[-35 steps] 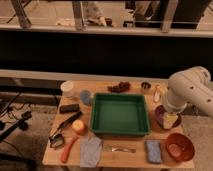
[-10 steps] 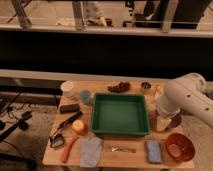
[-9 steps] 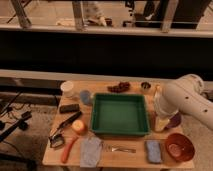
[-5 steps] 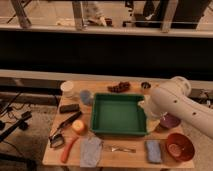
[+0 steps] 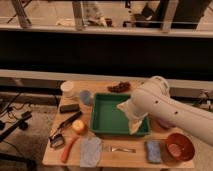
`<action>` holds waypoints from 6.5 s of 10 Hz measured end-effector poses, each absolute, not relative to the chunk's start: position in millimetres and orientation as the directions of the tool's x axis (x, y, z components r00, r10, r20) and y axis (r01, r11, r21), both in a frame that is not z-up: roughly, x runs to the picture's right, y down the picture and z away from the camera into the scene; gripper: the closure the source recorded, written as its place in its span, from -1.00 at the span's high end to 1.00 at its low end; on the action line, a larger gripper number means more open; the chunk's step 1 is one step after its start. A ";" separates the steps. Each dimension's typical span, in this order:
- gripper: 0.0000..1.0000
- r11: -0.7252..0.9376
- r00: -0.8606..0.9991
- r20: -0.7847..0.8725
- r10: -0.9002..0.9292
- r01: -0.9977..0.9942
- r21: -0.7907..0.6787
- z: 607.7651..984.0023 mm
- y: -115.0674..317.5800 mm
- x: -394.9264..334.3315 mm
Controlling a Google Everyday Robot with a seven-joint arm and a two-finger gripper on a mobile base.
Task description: Wipe red bowl with brush
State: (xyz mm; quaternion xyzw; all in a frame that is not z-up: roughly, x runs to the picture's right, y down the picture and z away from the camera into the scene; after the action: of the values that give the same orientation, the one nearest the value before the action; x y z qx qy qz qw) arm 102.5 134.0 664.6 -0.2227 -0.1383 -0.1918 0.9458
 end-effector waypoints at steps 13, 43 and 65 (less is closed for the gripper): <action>0.60 0.784 0.741 0.473 -0.477 0.601 -0.152 635.5 125.1 -52.5; 0.60 0.764 0.616 0.659 -0.432 0.638 -0.096 713.0 115.0 -186.6; 0.60 0.736 0.527 0.791 -0.312 0.661 -0.150 797.8 152.8 -268.7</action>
State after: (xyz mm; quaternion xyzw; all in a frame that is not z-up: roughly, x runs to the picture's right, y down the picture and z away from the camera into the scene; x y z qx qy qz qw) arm -268.7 152.8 797.8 -0.2222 -0.3921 -0.2878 0.8450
